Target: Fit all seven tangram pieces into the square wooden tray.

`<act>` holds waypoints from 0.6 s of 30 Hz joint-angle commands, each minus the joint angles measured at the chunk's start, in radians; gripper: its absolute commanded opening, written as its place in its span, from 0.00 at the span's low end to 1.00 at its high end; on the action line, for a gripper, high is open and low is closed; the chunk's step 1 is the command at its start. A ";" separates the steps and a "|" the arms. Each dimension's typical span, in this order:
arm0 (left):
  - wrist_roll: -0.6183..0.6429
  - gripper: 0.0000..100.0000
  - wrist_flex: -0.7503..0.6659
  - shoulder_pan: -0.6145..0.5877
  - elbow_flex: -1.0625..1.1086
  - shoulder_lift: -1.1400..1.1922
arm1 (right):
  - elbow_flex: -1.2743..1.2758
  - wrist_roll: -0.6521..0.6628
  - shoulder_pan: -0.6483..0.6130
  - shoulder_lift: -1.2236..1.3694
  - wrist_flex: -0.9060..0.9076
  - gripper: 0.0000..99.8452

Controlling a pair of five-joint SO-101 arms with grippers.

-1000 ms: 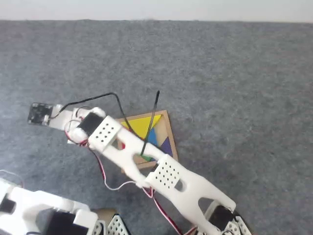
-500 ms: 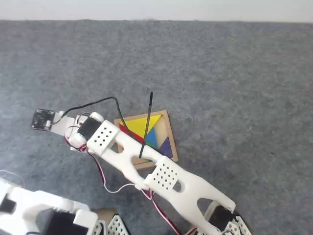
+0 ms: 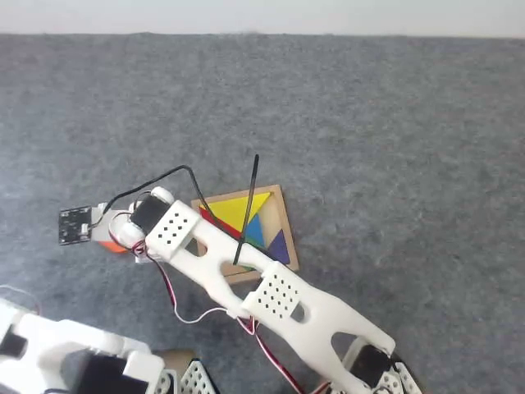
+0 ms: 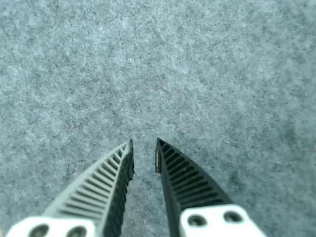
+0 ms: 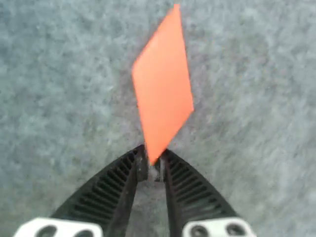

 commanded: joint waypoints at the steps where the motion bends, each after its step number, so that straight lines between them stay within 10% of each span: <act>1: 0.006 0.07 -0.020 -0.003 -0.004 -0.046 | -0.052 0.014 0.022 -0.084 0.099 0.02; 9: 0.006 0.07 -0.020 -0.003 -0.004 -0.046 | -0.219 0.120 0.038 -0.162 0.291 0.05; 13: 0.006 0.07 -0.017 -0.005 -0.007 -0.046 | -0.193 0.064 0.001 -0.130 0.137 0.19; 18: 0.008 0.07 -0.017 -0.005 -0.008 -0.046 | -0.187 -0.169 -0.015 -0.021 -0.223 0.11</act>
